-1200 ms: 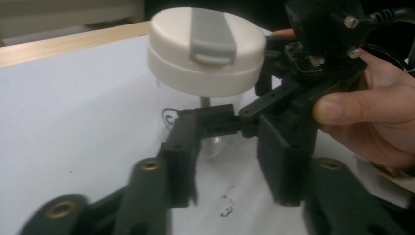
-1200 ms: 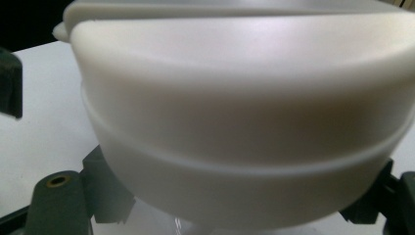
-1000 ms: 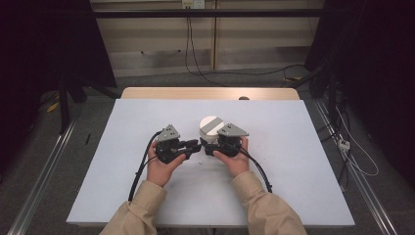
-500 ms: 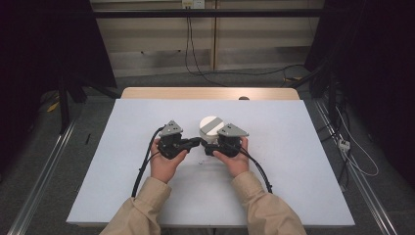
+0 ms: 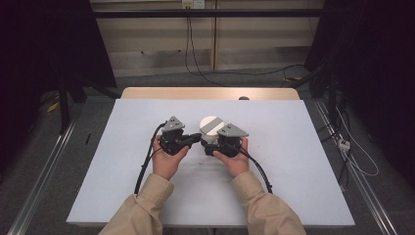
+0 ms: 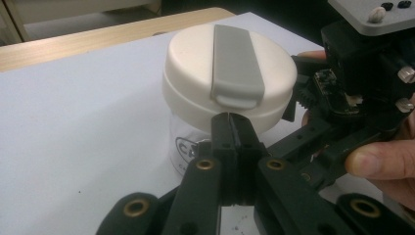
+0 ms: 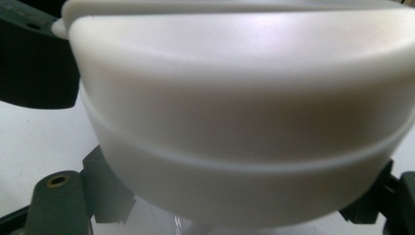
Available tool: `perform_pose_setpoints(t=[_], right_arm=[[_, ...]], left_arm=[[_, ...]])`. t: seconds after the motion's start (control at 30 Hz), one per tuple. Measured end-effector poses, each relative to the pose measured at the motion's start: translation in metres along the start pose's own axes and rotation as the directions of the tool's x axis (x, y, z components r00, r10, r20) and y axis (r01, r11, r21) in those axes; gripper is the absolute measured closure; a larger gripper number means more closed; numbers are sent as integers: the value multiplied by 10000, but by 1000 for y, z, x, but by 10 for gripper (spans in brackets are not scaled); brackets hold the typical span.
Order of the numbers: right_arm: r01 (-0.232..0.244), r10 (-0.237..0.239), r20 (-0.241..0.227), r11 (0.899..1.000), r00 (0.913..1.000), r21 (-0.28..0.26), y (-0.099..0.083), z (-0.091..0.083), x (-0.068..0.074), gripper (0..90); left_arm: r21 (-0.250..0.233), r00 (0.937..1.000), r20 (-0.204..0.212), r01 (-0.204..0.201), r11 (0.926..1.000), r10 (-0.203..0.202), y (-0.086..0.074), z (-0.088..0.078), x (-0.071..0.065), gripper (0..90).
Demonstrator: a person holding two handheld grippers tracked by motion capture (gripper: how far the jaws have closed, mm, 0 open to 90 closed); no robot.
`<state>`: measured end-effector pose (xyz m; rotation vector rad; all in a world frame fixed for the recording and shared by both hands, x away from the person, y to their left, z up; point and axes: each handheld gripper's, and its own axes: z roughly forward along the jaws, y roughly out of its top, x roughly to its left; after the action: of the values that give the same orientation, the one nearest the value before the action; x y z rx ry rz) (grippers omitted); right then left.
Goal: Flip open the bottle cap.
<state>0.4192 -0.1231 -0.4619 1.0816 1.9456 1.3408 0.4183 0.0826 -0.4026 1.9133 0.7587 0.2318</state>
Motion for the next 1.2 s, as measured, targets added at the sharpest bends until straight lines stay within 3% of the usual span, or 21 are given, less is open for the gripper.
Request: perform_pose_setpoints(t=[0.7, 1.2], right_arm=[[25, -25, -3, 10000, 10000, 26, 0, 0, 0, 188], [30, -30, -1, 10000, 10000, 38, 0, 0, 0, 188]], left_arm=[[-191, 10000, -43, 41, 9998, -42, 13, -1, -4, 900], [-211, 9996, -80, -287, 9994, 285, 30, -1, -6, 900]])
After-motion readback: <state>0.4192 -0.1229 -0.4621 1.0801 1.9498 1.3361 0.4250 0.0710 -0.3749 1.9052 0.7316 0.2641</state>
